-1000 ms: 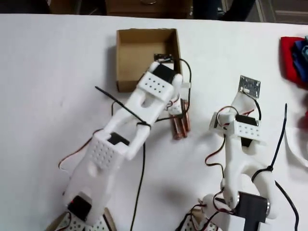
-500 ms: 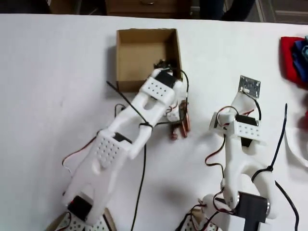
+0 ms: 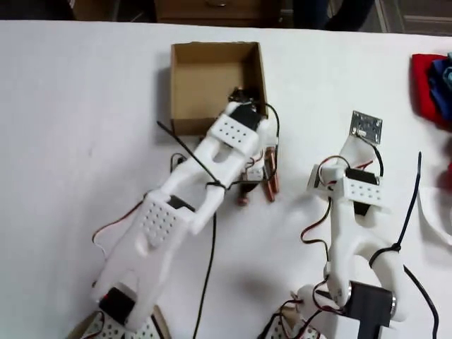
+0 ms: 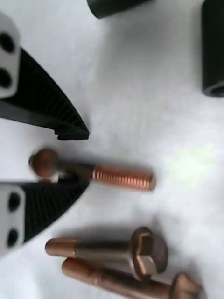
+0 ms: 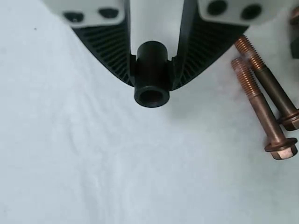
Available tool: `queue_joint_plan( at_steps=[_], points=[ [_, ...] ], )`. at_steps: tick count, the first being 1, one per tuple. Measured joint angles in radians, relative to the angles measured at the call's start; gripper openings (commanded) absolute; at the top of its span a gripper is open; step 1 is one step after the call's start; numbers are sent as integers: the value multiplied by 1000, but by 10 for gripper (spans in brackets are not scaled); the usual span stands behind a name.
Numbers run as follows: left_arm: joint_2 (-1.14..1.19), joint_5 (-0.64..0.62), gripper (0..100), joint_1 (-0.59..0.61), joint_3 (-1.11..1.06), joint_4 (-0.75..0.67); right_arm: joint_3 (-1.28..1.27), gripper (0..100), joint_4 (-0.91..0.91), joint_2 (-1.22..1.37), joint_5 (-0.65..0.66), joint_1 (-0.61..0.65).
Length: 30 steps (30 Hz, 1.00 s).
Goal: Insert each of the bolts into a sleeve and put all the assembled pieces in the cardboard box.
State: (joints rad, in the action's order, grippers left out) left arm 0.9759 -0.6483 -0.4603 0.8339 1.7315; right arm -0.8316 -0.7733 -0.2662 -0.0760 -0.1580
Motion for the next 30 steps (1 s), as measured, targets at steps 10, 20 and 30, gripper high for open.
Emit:
queue_joint_plan(
  at_steps=[10, 20, 30],
  points=[
    [2, 78, 24, 100, -12, 28, 0, 20, 0, 0, 0, 0],
    [-175, 996, 24, 287, -232, 37, 0, 20, 0, 0, 0, 0],
    [-503, 1837, 24, 470, -663, 35, 0, 20, 0, 0, 0, 0]
  ],
)
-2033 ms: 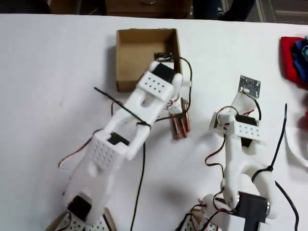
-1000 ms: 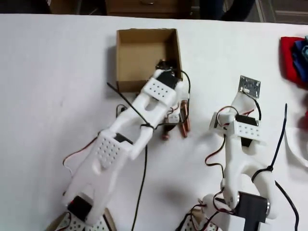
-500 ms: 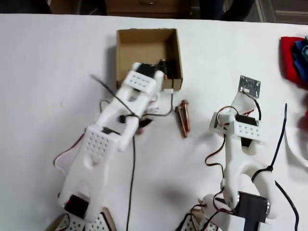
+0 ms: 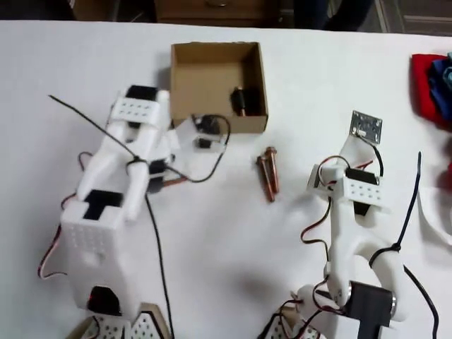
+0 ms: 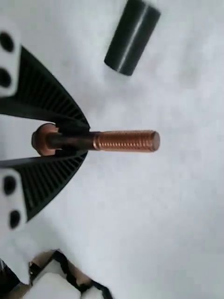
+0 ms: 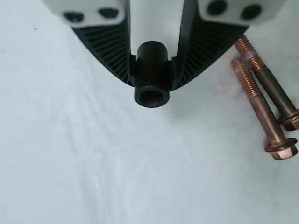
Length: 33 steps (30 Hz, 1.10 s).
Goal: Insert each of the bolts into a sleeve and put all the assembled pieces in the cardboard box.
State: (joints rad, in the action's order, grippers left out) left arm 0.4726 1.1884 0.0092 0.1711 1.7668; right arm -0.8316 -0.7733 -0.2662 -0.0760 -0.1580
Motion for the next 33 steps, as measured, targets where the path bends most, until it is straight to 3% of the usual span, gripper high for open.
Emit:
queue_joint_plan(
  at_steps=[5, 17, 22, 29, 33],
  points=[
    [-2, 75, 24, 28, -17, 0, 0, 20, 0, 0, 0, 0],
    [77, 72, 24, 26, -17, -29, 0, 20, 0, 0, 0, 0],
    [78, -44, 28, 26, 17, -31, 0, 20, 0, 0, 0, 0],
    [83, -382, 138, 25, 132, -61, 0, 20, 0, 0, 0, 0],
    [83, -470, 138, 25, 135, -61, 0, 20, 0, 0, 0, 0]
  ],
)
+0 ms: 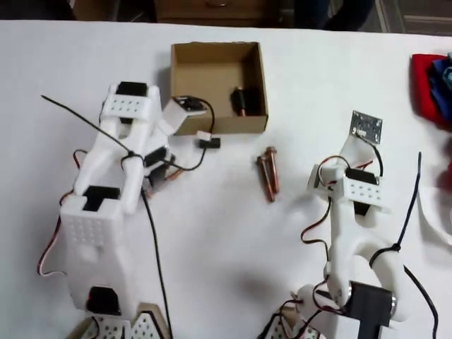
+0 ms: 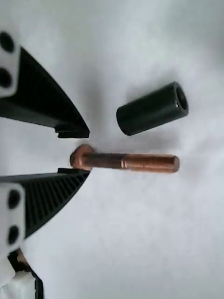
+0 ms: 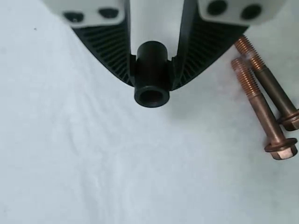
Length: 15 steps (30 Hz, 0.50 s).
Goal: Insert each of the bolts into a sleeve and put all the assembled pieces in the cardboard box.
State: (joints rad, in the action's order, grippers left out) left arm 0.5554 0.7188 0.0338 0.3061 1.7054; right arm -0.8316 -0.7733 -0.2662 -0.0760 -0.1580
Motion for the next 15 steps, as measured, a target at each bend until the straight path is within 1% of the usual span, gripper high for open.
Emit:
queue_joint_plan(
  at_steps=[3, 8, 10, 13, 15],
  points=[
    [0, -5, 138, 0, 0, 0, 0, 20, 0, 0, 0, 0],
    [0, 61, 138, 0, 0, 23, 0, 20, 0, 0, 0, 0],
    [0, 60, 138, -2, 0, 28, 0, 20, 0, 0, 0, 0],
    [0, -15, 138, -29, 0, 28, 0, 20, 0, 0, 0, 0],
    [0, -124, 138, -64, 0, 28, 0, 20, 0, 0, 0, 0]
  ],
)
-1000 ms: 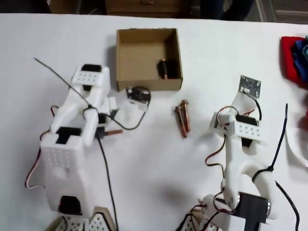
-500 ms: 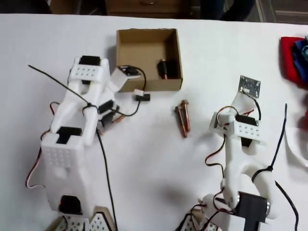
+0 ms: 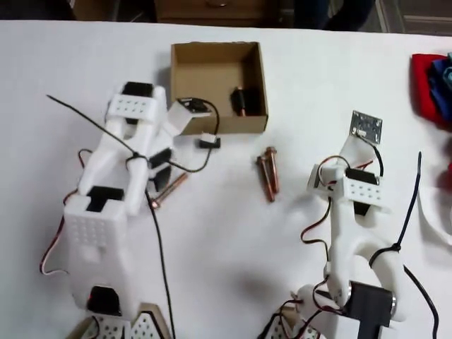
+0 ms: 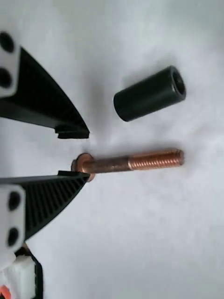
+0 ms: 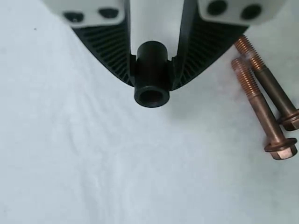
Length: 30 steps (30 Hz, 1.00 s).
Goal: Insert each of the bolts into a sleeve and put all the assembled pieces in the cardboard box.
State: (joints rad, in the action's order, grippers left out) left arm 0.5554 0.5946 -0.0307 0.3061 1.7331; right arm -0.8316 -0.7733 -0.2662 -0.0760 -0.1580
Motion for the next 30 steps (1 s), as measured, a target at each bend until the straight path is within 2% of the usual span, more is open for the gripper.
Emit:
queue_joint_plan(
  at_steps=[4, 8, 13, 20, 24, 27, 30],
  points=[
    [0, -287, 139, -68, 0, 0, 0, 20, 0, 0, 0, 0],
    [21, -327, 139, -81, 6, -6, 0, 20, 0, 0, 0, 0],
    [107, -281, 139, -69, 17, -6, 0, 20, 0, 0, 0, 0],
    [187, -278, 133, -37, 34, -6, 0, 20, 0, 0, 0, 0],
    [189, -244, 15, -43, 35, -6, 0, 20, 0, 0, 0, 0],
    [189, -115, 32, -63, 35, -2, 0, 20, 0, 0, 0, 0],
    [189, 101, 24, -72, 35, 18, 0, 20, 0, 0, 0, 0]
  ],
)
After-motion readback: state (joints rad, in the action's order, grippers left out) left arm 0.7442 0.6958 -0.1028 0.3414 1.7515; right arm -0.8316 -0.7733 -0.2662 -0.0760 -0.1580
